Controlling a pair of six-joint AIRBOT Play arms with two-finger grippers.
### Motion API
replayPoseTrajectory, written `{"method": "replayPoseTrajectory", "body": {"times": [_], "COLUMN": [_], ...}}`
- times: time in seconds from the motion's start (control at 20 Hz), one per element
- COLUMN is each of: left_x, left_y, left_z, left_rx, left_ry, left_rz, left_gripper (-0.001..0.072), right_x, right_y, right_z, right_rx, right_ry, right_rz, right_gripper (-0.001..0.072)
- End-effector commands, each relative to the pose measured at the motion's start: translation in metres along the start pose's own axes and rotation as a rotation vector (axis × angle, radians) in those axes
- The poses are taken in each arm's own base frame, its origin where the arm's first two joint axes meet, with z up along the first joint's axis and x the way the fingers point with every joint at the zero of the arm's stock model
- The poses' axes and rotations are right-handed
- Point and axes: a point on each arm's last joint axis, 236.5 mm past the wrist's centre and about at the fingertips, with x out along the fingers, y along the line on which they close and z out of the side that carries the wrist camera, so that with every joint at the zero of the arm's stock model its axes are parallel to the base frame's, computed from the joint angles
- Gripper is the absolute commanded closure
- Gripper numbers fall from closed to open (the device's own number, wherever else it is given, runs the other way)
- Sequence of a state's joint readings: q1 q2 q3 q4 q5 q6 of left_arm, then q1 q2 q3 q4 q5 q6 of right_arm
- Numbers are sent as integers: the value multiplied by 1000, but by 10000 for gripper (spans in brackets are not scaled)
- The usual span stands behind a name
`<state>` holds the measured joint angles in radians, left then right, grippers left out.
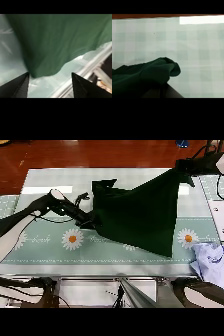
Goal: Fold the shirts.
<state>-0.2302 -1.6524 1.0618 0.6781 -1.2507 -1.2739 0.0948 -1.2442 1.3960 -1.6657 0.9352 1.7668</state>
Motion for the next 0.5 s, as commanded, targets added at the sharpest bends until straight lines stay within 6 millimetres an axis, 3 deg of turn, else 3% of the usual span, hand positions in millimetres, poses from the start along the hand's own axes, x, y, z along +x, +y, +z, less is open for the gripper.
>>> {"method": "replayPoseTrajectory", "body": {"times": [0.0, 0.05, 0.1, 0.2, 0.3, 0.35, 0.45], "left_x": [23, 23, 20, 5, -31, -57, -137], "left_y": [-11, -9, -9, -17, -35, -47, -78], "left_z": [12, 14, 14, 11, 18, 25, 39], "left_rx": [-64, -73, -31, 30, 99, 138, 242], "left_ry": [-18, -24, -26, -15, -77, -145, -347], "left_rz": [-86, -90, -95, -124, -144, -146, -137], "left_gripper": [238, 487, 672, 678, 679, 680, 679], "right_x": [0, 0, 0, 0, -3, -8, -28], "right_y": [0, 0, 0, 0, -3, -5, -12], "right_z": [0, 0, 0, 0, 1, 4, 14], "right_rx": [0, 0, -3, -22, -37, -42, -56], "right_ry": [0, 0, 0, 0, -6, -17, -62], "right_rz": [0, 0, 0, -1, -12, -20, -42], "right_gripper": [691, 691, 691, 691, 691, 691, 691]}}
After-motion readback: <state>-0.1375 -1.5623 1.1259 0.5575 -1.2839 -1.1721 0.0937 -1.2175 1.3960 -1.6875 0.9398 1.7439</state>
